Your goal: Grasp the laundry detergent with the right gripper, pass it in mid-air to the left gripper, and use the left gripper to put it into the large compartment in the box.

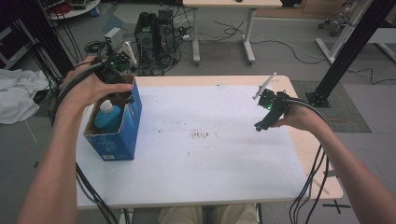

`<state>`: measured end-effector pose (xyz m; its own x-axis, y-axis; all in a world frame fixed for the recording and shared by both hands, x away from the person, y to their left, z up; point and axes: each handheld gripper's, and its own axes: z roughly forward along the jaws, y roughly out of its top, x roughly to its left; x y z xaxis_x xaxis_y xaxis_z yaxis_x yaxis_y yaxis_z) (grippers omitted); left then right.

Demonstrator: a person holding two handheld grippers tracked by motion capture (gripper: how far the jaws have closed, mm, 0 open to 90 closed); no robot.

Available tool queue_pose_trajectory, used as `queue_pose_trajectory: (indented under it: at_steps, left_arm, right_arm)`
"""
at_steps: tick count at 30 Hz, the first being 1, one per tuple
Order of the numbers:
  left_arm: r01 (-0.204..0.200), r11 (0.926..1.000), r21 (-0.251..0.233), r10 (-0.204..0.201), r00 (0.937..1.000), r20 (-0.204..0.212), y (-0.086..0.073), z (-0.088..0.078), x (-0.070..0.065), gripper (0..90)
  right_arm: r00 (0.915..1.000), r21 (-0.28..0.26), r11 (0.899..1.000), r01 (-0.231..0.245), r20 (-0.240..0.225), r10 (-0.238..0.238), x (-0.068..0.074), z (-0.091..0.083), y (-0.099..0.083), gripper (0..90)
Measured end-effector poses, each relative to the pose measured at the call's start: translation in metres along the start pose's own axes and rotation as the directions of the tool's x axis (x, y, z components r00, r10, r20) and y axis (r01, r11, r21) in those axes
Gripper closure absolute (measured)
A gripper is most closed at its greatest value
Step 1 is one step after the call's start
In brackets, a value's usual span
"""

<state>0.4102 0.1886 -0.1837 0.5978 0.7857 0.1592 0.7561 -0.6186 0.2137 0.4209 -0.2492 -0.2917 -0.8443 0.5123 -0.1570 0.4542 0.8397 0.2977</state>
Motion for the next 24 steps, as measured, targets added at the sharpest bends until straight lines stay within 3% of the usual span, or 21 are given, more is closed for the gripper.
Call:
queue_pose_trajectory:
  at_steps: [2,3,4,6,7,10,11,12,13,14,17,19,23,24]
  left_arm:
    - [-0.007,1.0000,0.000,0.007,1.0000,0.004,0.003,0.000,-0.002,29.1]
    - [0.111,0.9914,0.069,-0.113,0.9936,0.013,-0.037,0.030,0.028,29.1]
    - [-0.028,0.9996,-0.009,0.028,0.9996,0.010,0.010,-0.001,-0.007,29.1]
    - [-0.027,0.9996,-0.010,0.027,0.9996,0.012,0.011,-0.001,-0.008,29.1]
    - [-0.052,0.9985,-0.021,0.052,0.9983,0.028,0.021,-0.002,-0.015,29.1]
    - [-0.029,0.9995,-0.011,0.029,0.9995,0.012,0.011,-0.001,-0.008,29.1]
    - [-0.064,0.9971,-0.041,0.066,0.9967,0.048,0.028,-0.002,-0.021,29.1]
    - [-0.073,0.9965,-0.041,0.075,0.9959,0.050,0.030,-0.002,-0.022,29.1]
    - [-0.007,1.0000,-0.002,0.007,1.0000,0.004,0.003,0.000,-0.002,29.1]
    - [-0.086,0.9951,-0.049,0.089,0.9941,0.062,0.036,-0.001,-0.028,29.1]
    - [-0.096,0.9939,-0.053,0.100,0.9930,0.064,0.040,0.000,-0.031,29.1]
    - [-0.081,0.9955,-0.048,0.084,0.9945,0.062,0.034,-0.001,-0.026,29.1]
    - [-0.147,0.9871,-0.063,0.153,0.9835,0.096,0.055,0.012,-0.051,29.1]
    - [-0.131,0.9895,-0.061,0.136,0.9869,0.087,0.052,0.008,-0.046,29.1]
  right_arm:
    - [1.0000,-0.001,1.000,0.001,0.002,-0.001,0.000,0.000,0.000,13.1]
    - [1.0000,0.001,1.000,0.000,0.001,0.000,0.000,0.000,0.000,13.1]
    - [1.0000,0.007,1.000,-0.002,-0.006,0.002,0.000,0.003,0.001,13.1]
    - [1.0000,-0.001,1.000,-0.003,0.002,0.003,0.000,-0.001,0.000,13.1]
    - [0.9999,0.003,1.000,-0.010,0.002,0.010,0.000,-0.001,0.000,13.1]
    - [1.0000,0.002,1.000,-0.009,0.002,0.009,0.000,-0.001,-0.001,13.1]
    - [1.0000,-0.001,1.000,-0.003,0.002,0.003,0.000,-0.001,0.000,13.1]
    - [1.0000,-0.004,1.000,-0.001,0.004,0.001,0.000,-0.002,0.001,13.1]
    - [1.0000,-0.004,1.000,-0.002,0.003,0.002,0.000,-0.002,0.001,13.1]
    - [1.0000,0.000,1.000,0.000,0.001,0.000,0.000,0.000,0.000,13.1]
    - [1.0000,-0.008,1.000,0.003,0.006,-0.003,0.001,-0.003,0.002,13.1]
    - [1.0000,-0.007,1.000,0.002,0.006,-0.002,0.001,-0.003,0.002,13.1]
    - [1.0000,-0.004,1.000,-0.001,0.005,0.001,0.002,-0.003,0.002,13.1]
    - [1.0000,-0.008,1.000,0.000,0.004,0.000,0.002,-0.003,0.003,13.1]
